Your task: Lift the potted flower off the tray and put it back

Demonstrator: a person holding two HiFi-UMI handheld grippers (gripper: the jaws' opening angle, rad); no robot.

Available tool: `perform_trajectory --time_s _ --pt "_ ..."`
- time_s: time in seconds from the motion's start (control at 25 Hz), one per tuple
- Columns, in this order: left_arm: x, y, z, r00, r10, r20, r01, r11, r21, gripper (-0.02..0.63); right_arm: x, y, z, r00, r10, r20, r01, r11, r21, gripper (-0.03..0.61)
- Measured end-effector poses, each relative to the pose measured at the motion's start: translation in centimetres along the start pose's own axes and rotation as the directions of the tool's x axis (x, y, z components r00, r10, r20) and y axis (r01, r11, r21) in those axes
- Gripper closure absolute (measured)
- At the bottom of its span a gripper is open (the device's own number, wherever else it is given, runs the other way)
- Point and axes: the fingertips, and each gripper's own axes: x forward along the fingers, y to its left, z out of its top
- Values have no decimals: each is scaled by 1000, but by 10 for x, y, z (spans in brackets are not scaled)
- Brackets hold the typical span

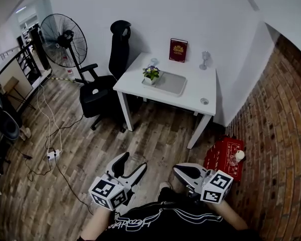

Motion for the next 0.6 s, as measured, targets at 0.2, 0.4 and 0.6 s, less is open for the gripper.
perform_trajectory --time_s 0.2,0.4,0.6 --pt "33 16 0 999 -7 -31 8 999 36 287 16 -37 8 1000 15 20 -15 1000 19 575" --pt "84 49 16 998 13 -59 -9 998 57 282 43 -99 34 998 22 58 -24 999 42 575" --pt "157 96 33 995 42 -86 -36 997 62 281 75 -177 68 997 31 67 -34 998 44 575"
